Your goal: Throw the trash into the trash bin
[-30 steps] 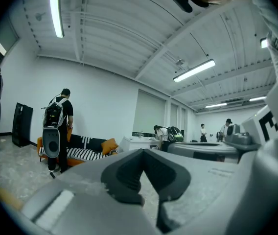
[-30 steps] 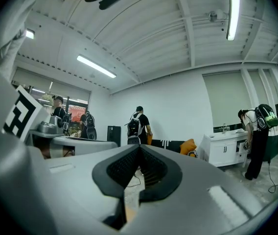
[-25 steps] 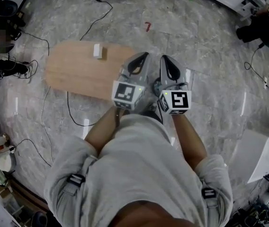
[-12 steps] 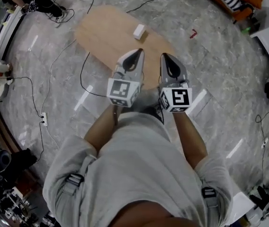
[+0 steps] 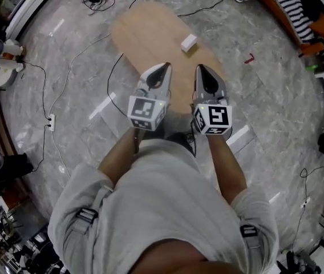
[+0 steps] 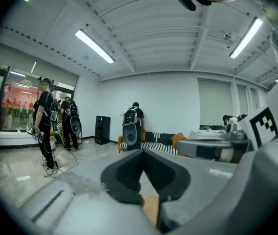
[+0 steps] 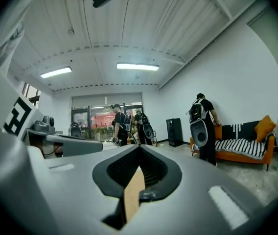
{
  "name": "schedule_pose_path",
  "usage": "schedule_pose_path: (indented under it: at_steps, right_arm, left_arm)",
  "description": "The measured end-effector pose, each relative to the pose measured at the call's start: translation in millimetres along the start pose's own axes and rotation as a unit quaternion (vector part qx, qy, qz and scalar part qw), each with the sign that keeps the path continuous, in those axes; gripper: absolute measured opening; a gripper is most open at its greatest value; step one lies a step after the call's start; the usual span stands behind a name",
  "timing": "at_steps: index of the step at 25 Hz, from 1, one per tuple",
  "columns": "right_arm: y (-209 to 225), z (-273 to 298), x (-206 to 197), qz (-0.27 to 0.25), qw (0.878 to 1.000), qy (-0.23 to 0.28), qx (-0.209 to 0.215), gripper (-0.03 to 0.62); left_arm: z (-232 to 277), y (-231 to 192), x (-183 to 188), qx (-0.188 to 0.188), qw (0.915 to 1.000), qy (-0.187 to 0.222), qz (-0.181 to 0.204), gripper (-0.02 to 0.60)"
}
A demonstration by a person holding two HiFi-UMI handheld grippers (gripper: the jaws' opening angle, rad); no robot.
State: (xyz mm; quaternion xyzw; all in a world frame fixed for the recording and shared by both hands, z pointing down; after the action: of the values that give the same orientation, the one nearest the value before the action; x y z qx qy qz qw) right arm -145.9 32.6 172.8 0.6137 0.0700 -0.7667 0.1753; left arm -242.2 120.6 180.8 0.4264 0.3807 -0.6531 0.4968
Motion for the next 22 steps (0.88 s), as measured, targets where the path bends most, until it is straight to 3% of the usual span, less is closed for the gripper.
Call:
schedule_pose_path:
  at_steps: [6, 11, 15, 18, 22]
  right_arm:
    - [-2.5, 41.5, -11.7, 0.002, 0.999, -0.033, -0.013, 0.008]
    - [44.2, 89.9, -30.0, 0.023, 0.995, -0.079, -0.058, 0.008]
    - [61.9, 146.4, -34.5, 0.039, 0.992, -0.097, -0.076, 0.008]
    - [78.7, 172.7, -54.0, 0.054, 0.987, -0.124, -0.092, 0.008]
    - [95.7, 216.4, -96.6, 0.071, 0.979, -0.156, -0.107, 0.008]
  left_arm:
    - [37.2, -32.4, -12.8, -0.035, 0.9989, -0.031, -0.007, 0.018]
    - [114.8, -54.2, -21.5, -0.070, 0.9952, -0.063, -0.026, 0.018]
    - [163.3, -97.4, -9.7, -0.091, 0.9930, -0.071, -0.026, 0.018]
    - [199.3, -109.0, -25.4, -0.117, 0.9880, -0.095, -0.033, 0.018]
    - [247.1, -128.2, -60.7, -0.156, 0.9790, -0.130, -0.017, 0.018]
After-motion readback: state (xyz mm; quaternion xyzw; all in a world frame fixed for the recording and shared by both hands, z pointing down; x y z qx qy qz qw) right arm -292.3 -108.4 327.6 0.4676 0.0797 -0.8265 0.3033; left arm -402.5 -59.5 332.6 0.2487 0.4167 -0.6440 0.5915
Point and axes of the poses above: the fingertips, and each gripper's own axes: z forward along the fingers, y to its right, x out of its top, the point moved 4 cm from there along -z, backward along the fingers, and after that the axes turned 10 degrees about -y, right-handed, at the moved point
